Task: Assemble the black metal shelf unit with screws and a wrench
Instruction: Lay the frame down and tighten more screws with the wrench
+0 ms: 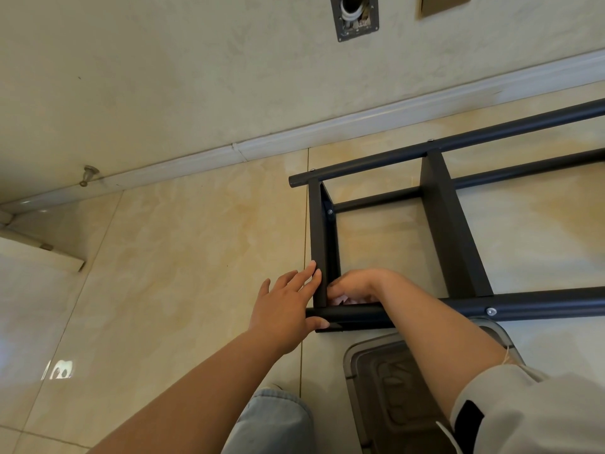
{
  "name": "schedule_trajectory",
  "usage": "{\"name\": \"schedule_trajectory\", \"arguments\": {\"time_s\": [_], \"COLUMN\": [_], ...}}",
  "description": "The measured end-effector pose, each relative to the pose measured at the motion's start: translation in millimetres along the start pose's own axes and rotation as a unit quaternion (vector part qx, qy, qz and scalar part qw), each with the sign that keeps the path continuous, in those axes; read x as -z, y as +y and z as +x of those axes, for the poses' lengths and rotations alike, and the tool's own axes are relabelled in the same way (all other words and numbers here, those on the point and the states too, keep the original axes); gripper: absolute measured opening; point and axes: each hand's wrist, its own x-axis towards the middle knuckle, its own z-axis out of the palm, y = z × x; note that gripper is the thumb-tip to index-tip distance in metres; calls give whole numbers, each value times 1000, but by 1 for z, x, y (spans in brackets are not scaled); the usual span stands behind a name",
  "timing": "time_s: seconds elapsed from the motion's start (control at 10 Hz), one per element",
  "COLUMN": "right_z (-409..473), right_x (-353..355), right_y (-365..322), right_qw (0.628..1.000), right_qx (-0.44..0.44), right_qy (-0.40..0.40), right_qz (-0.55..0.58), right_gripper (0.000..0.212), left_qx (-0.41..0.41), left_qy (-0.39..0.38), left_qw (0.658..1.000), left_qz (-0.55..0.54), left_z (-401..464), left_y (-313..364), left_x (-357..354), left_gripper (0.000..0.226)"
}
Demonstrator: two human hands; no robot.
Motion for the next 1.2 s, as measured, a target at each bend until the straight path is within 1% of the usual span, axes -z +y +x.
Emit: {"name": "schedule_trajectory", "arguments": {"time_s": [0.1,0.2,0.3,0.4,0.5,0.6,0.7,0.8,0.9,1.0,1.1,1.2], "right_z": [-1,-1,-2,-2,-1,0,1,0,0,2,2,0], "right_x": [0,-1,0,1,0,-1,0,0,-2,-1,1,-1], "right_y": [0,-1,-2,-1,-1,0,0,-1,-2,-1,0,-1], "right_qw": [1000,999,999,1000,1000,999,1000,1000,999,999,1000,1000], "right_qx": [3,-3,-11,4,-4,-18,-14,-2,-10,-17,-10,-10], "right_qy": [0,23,11,-7,15,22,8,13,25,19,-9,10], "right_qz": [14,-43,-32,12,-10,-39,4,15,-33,-38,20,5], "right_gripper": [26,25,21,14,23,21,22,24,22,20,30,31], "left_qx": [1,2,1,3,2,0,0,0,0,1,1,1], "left_qy": [-1,-2,-2,-2,-1,-2,-3,-3,-2,-3,-4,-4], "left_qw": [1000,1000,1000,1000,1000,1000,1000,1000,1000,1000,1000,1000], "left_qz": [3,4,1,5,6,6,6,3,3,3,4,6], "left_z": [0,-1,-1,-1,-1,-1,-1,-1,-1,-1,-1,-1], "left_y": [0,1,1,1,1,1,0,1,1,1,1,1], "left_x": [1,1,2,2,2,2,2,3,2,3,4,3], "left_gripper": [81,80,80,80,80,80,80,80,80,80,80,81]}}
